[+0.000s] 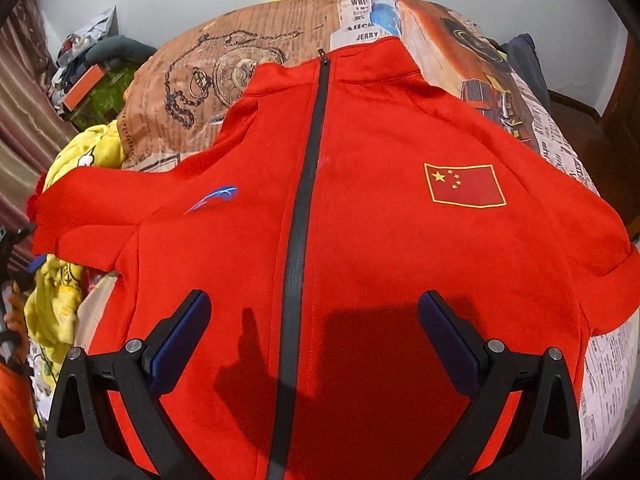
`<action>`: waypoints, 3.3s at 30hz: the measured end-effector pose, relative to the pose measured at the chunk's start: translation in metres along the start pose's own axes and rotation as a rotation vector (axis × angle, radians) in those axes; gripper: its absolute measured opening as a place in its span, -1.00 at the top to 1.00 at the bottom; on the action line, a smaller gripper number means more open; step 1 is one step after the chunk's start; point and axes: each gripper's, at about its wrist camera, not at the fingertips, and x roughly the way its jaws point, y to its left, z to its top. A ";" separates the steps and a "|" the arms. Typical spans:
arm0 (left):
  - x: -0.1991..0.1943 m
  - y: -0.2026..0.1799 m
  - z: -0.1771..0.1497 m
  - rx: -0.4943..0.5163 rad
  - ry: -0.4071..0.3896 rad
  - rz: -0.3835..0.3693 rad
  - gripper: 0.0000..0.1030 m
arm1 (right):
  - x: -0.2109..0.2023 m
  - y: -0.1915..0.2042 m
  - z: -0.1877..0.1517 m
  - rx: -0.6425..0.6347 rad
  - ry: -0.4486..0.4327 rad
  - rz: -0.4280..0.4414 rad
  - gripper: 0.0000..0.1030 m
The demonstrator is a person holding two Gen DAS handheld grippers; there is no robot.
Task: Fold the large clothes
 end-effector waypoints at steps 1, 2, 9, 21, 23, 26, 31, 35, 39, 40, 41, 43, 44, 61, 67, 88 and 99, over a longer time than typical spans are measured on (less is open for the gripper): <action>0.003 0.003 0.004 -0.014 0.005 0.014 -0.64 | 0.001 0.000 0.001 -0.002 0.003 0.000 -0.99; 0.008 0.010 0.007 -0.043 0.017 0.019 -0.64 | 0.002 0.000 0.001 -0.006 0.005 0.001 -0.99; 0.024 0.036 0.019 -0.134 -0.007 0.136 0.01 | -0.002 -0.002 0.003 -0.018 -0.008 -0.013 -0.99; -0.022 -0.102 0.024 0.342 -0.258 0.426 0.91 | -0.024 -0.023 0.004 0.002 -0.044 -0.041 -0.99; -0.032 -0.143 0.020 0.430 -0.289 0.379 0.94 | -0.031 -0.028 0.005 0.008 -0.060 -0.038 -0.99; -0.034 -0.199 0.008 0.533 -0.300 0.308 0.95 | -0.041 -0.036 0.006 0.015 -0.082 -0.038 -0.99; -0.014 -0.289 -0.045 0.726 -0.271 0.190 0.96 | -0.057 -0.050 0.005 0.025 -0.112 -0.032 -0.99; 0.012 -0.339 -0.105 0.857 -0.206 0.102 0.96 | -0.067 -0.062 0.000 0.019 -0.128 -0.048 -0.99; 0.060 -0.376 -0.181 1.012 -0.080 0.059 0.96 | -0.072 -0.078 -0.006 0.024 -0.122 -0.060 -0.99; 0.071 -0.380 -0.198 1.036 -0.044 0.055 0.96 | -0.072 -0.082 -0.007 0.026 -0.119 -0.061 -0.99; 0.085 -0.382 -0.218 1.061 0.008 0.054 0.96 | -0.072 -0.086 -0.010 0.029 -0.116 -0.064 -0.99; 0.113 -0.383 -0.256 1.104 0.111 0.067 0.96 | -0.073 -0.092 -0.014 0.029 -0.111 -0.070 -0.99; 0.118 -0.380 -0.271 1.116 0.144 0.072 0.96 | -0.073 -0.095 -0.017 0.026 -0.106 -0.075 -0.99; 0.087 -0.323 -0.266 1.002 0.220 0.104 -0.31 | -0.089 -0.064 -0.019 -0.080 -0.129 -0.100 -0.99; 0.045 -0.272 -0.205 0.904 0.089 0.191 -0.59 | -0.088 -0.017 -0.002 -0.178 -0.169 -0.114 -0.99; 0.080 -0.131 -0.139 0.709 0.157 0.295 -0.60 | 0.092 0.152 0.029 -0.609 0.120 -0.164 -0.94; 0.117 -0.114 -0.150 0.693 0.226 0.323 -0.60 | 0.138 0.186 0.014 -0.822 0.112 -0.227 0.12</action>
